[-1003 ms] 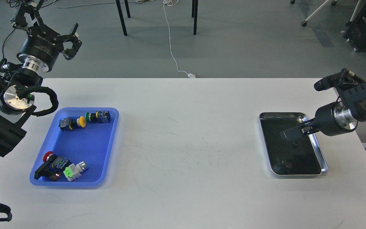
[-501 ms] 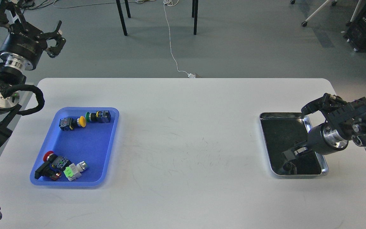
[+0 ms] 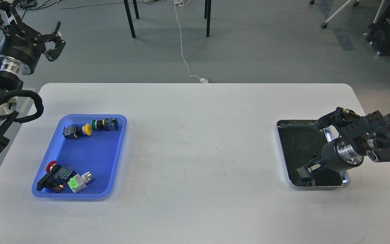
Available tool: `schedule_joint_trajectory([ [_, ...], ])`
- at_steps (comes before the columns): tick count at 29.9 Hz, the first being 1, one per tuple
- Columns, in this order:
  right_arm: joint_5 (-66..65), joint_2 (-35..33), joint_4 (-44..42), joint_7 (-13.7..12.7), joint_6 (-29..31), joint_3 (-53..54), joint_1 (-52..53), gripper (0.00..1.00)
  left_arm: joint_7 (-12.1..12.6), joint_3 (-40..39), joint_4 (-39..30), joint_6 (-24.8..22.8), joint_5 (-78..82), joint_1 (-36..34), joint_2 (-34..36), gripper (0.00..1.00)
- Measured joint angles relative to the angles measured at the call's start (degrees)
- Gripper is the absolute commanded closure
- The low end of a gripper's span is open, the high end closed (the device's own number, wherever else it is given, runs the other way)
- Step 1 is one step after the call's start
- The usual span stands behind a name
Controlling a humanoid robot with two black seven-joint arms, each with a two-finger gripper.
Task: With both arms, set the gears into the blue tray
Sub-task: 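Lower the right gripper and grasp a small black part on the mat, then lift the black part and carry it toward the table center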
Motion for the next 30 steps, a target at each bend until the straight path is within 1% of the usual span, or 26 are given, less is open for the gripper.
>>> schedule_joint_trajectory([
  [2, 0.00, 0.28, -0.18, 0.05, 0.00, 0.04, -0.47, 0.48, 0.00, 0.00, 0.32, -0.01, 0.00, 0.00, 0.05, 0.02],
  [11, -0.26, 1.60, -0.29, 0.09, 0.27, -0.53, -1.03, 0.57, 0.07, 0.00, 0.76, -0.12, 0.00, 0.08, 0.80, 0.02],
  [22, -3.09, 1.12, -0.44, 0.10, 0.34, -1.97, -1.63, 0.79, 0.09, 0.00, 1.46, -0.29, 0.00, 0.08, 0.74, 0.02],
  [25, -3.29, 1.11, -0.69, 0.10, 0.34, -2.18, -1.63, 0.82, 0.09, 0.00, 1.46, -0.29, 0.00, 0.08, 0.74, 0.02],
  [30, -3.15, 1.18, -2.00, 0.07, 0.18, -1.75, -0.02, 0.82, 0.17, 0.00, 2.38, -0.49, 0.00, 0.08, 0.77, 0.02],
])
